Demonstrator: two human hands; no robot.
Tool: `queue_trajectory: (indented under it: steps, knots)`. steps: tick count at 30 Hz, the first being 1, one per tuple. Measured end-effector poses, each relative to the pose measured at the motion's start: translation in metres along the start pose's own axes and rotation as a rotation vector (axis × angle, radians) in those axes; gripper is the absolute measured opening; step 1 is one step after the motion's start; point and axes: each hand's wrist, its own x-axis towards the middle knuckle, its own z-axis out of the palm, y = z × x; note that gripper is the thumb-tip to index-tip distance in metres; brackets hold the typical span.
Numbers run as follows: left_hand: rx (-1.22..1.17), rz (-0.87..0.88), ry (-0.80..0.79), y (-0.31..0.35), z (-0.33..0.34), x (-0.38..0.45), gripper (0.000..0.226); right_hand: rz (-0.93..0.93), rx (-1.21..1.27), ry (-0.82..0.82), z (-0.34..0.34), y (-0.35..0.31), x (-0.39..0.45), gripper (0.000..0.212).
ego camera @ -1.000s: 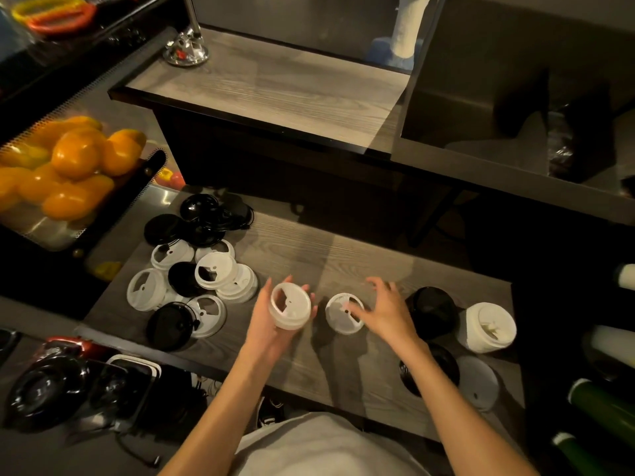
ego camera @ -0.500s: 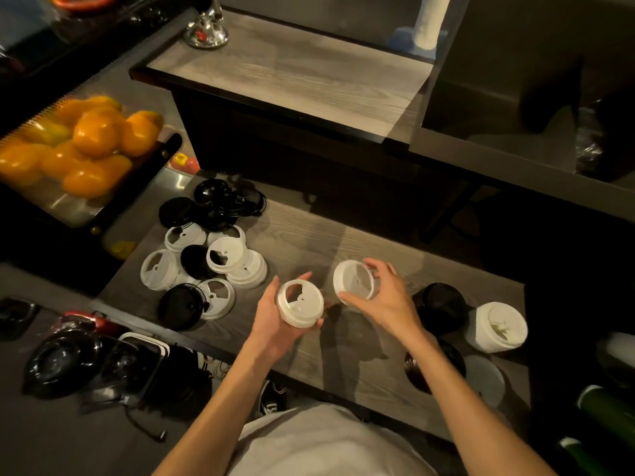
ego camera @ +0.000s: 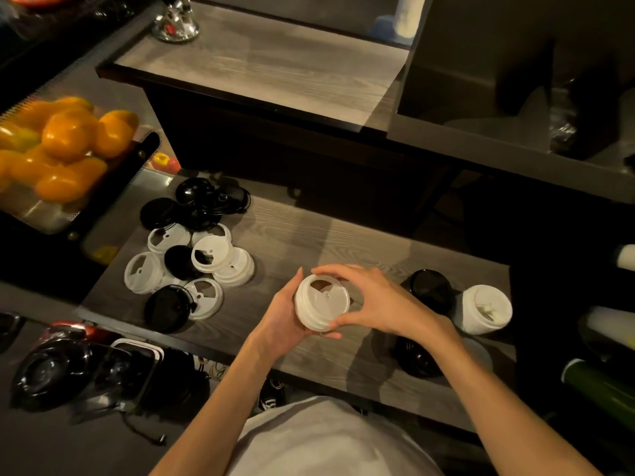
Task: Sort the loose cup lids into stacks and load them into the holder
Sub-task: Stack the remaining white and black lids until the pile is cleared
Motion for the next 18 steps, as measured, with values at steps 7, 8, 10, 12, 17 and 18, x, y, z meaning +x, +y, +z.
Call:
queue_trajectory:
  steps: [7,8,10,12,17,18]
  knots:
    - [0.04,-0.021,0.022,-0.005,0.023,0.007,0.06,0.049,0.022,0.099,0.006,0.009,-0.019,0.086]
    - [0.054,-0.015,0.019,-0.007,0.025,0.009,0.062,0.052,0.026,0.115,0.007,0.012,-0.024,0.086]
    - [0.078,-0.01,0.01,-0.009,0.035,0.011,0.066,0.059,0.071,0.148,0.006,0.015,-0.034,0.086]
    - [0.126,-0.014,-0.024,-0.01,0.046,0.014,0.068,0.076,0.124,0.184,0.001,0.02,-0.044,0.086]
    - [0.292,0.073,-0.12,-0.021,0.088,0.023,0.053,0.147,0.142,0.337,-0.015,0.037,-0.08,0.083]
    - [0.305,0.091,-0.14,-0.023,0.097,0.024,0.052,0.189,0.178,0.412,-0.016,0.042,-0.087,0.083]
